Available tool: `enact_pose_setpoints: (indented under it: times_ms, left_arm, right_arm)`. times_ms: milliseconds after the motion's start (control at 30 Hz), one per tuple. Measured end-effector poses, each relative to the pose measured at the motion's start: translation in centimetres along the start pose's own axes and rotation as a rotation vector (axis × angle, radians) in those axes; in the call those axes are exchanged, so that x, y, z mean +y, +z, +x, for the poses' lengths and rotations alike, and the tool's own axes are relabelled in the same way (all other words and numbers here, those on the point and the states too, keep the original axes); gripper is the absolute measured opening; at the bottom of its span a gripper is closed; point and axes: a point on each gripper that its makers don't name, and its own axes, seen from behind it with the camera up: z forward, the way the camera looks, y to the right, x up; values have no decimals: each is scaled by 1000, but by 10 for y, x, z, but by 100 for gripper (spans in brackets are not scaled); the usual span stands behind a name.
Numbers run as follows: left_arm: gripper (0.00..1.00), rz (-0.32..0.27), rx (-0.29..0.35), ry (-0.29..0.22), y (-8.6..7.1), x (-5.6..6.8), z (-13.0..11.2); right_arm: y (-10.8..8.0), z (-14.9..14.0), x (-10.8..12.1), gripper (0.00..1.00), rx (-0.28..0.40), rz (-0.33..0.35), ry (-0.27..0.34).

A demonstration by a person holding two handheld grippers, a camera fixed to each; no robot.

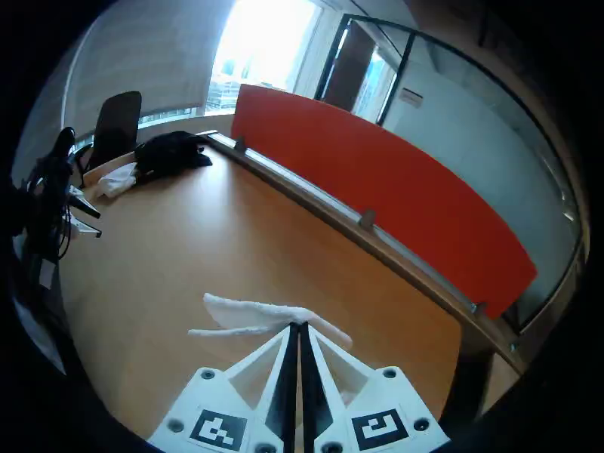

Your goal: Fold towel

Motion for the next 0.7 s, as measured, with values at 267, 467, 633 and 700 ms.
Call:
enact_pose_setpoints:
  times_ms: [267, 467, 633, 700]
  left_arm:
    - [96, 7, -5, 7, 0, 0, 0]
    - [96, 11, -10, 11, 1, 2, -1]
    - [96, 12, -13, 13, 2, 5, 0]
    - [96, 12, -14, 15, 3, 6, 0]
  right_arm:
    - [-7, -15, 37, 9, -27, -43, 15]
    - [-12, -22, 68, 9, -37, -81, 32]
    - [-14, -28, 93, 8, -51, -110, 35]
    - [-14, -30, 102, 8, -57, -121, 35]
